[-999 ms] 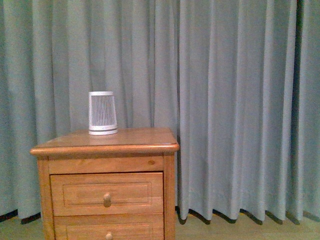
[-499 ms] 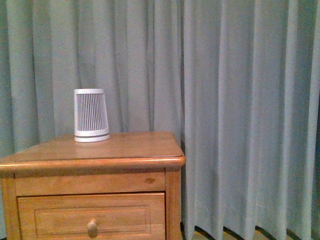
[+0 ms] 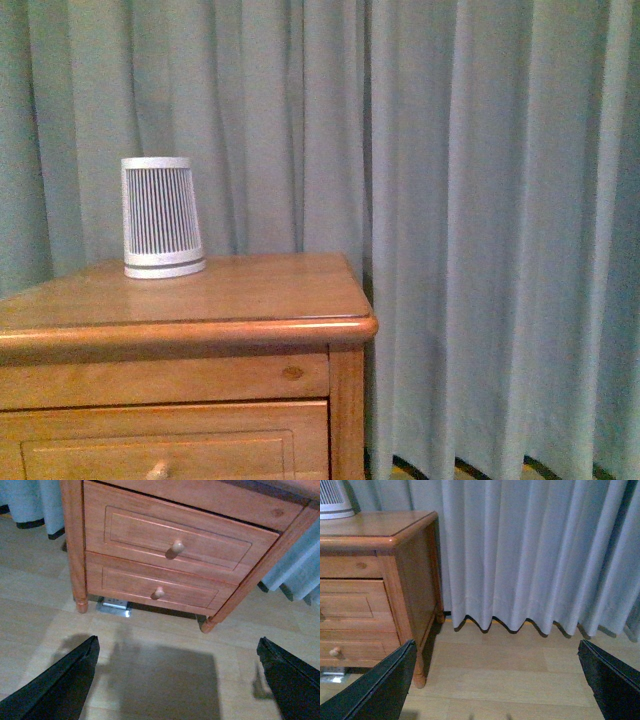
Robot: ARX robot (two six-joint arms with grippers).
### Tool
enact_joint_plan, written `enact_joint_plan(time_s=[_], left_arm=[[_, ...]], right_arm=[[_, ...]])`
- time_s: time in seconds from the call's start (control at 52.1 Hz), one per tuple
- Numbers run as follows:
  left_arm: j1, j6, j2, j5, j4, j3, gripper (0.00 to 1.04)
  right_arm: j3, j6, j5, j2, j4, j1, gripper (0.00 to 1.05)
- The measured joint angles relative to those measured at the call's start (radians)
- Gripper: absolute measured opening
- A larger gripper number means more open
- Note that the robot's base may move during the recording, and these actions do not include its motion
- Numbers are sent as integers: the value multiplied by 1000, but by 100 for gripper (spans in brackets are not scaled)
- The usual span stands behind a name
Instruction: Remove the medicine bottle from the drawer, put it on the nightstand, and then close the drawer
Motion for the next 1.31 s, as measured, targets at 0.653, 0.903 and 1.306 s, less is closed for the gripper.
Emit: enact_joint_plan(time_s=[0.653,0.903,1.306], left_arm=[[-146,106,1609,-165,1161,535,98],[-161,191,1841,-131,1213,695,98],[-152,255,2024,-137,1217,914,98]], right_arm=[[0,0,0,0,0,0,98],[0,0,0,0,0,0,98],[0,0,0,0,0,0,98]])
